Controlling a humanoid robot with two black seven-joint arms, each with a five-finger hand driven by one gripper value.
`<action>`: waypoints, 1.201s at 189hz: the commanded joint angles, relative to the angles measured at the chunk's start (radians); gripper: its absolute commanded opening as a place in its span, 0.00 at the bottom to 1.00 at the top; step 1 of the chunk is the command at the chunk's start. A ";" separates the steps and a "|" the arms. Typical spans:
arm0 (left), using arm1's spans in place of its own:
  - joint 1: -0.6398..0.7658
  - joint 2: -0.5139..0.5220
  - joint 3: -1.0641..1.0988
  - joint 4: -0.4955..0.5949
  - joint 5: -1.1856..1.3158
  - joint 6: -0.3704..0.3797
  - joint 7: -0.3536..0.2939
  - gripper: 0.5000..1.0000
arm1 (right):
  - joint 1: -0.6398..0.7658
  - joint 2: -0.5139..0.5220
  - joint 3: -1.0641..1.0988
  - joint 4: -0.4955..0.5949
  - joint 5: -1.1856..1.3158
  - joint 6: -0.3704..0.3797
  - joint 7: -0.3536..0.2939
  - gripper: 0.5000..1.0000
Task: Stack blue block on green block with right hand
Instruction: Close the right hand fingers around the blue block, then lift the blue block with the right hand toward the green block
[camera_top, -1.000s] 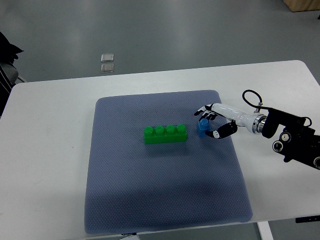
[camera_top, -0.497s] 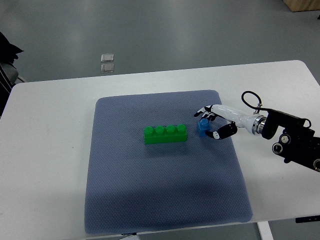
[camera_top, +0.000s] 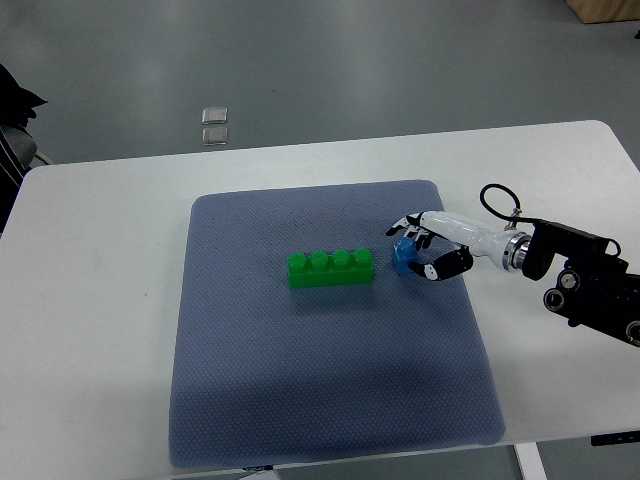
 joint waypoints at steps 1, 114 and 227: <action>0.000 0.000 0.000 0.000 0.000 0.001 0.000 1.00 | 0.008 -0.008 0.002 0.015 -0.002 -0.015 0.000 0.16; 0.000 0.000 0.000 0.000 0.000 -0.001 0.000 1.00 | 0.034 -0.028 0.029 0.176 -0.003 -0.123 -0.004 0.07; 0.000 0.000 0.000 0.000 0.000 -0.001 0.000 1.00 | 0.023 0.041 0.016 0.230 -0.031 -0.164 -0.030 0.06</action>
